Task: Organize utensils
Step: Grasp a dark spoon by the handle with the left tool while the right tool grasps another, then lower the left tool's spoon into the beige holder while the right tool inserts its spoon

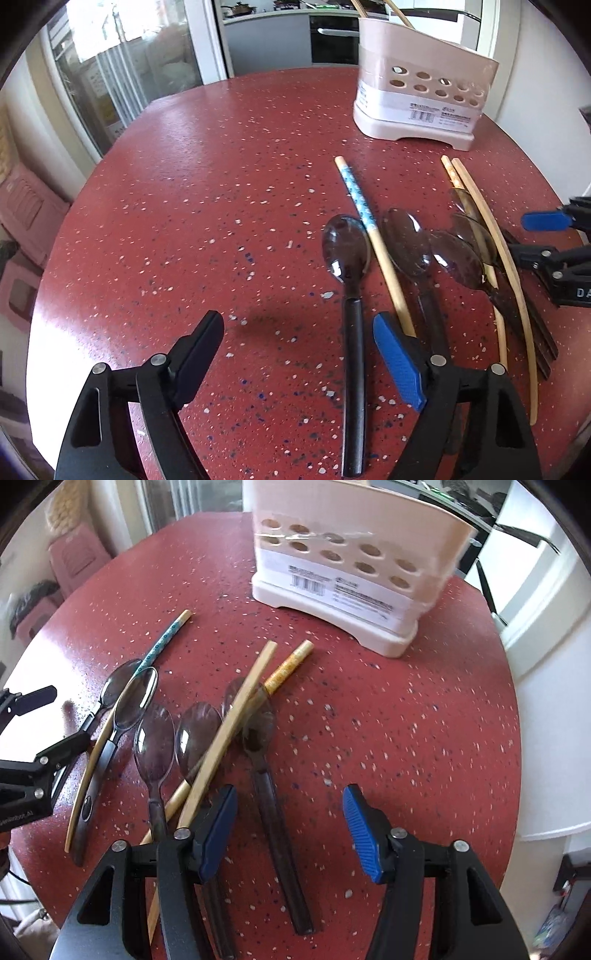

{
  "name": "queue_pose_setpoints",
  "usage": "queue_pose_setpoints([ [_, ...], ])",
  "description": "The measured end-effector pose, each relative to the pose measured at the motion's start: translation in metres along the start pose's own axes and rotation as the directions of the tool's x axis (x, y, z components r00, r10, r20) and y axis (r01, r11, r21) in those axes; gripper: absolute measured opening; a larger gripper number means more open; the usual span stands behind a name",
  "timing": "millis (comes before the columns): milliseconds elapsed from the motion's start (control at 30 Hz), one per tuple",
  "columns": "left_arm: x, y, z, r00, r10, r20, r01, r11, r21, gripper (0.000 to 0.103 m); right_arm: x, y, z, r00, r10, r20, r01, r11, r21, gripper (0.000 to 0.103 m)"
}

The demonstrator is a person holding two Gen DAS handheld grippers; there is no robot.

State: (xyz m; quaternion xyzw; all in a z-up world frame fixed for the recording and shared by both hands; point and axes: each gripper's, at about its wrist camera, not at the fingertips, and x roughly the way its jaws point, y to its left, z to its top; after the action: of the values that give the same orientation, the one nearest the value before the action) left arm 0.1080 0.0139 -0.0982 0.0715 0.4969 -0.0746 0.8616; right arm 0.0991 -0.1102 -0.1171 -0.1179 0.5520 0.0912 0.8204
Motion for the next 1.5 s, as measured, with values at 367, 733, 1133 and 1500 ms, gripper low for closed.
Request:
queue_pose_setpoints([
  [367,0.009,0.001,0.014,0.995,-0.056,-0.080,0.058,0.998,0.015,0.103,0.004,0.018,0.026,0.995,0.049,-0.085,-0.053,0.998,-0.043,0.033],
  [733,0.006,-0.010,0.022,0.991,-0.095,-0.096,0.104,0.991,0.088,0.076,0.009,0.008,0.035,0.991,0.082,-0.102,-0.082,0.997,0.005,0.018],
  [1133,-0.001,-0.023,0.013,0.996,-0.084,-0.028,0.087,0.991,0.097,0.041,0.009,-0.029,0.016,0.992,0.117,-0.053,-0.111,0.988,0.106,0.013],
  [1500,-0.036,-0.001,0.015,0.985,-0.119,0.125,0.125,0.991,-0.042,0.041,-0.024,-0.077,-0.007,0.978,0.193,0.078,-0.206,0.954,0.216,0.013],
])
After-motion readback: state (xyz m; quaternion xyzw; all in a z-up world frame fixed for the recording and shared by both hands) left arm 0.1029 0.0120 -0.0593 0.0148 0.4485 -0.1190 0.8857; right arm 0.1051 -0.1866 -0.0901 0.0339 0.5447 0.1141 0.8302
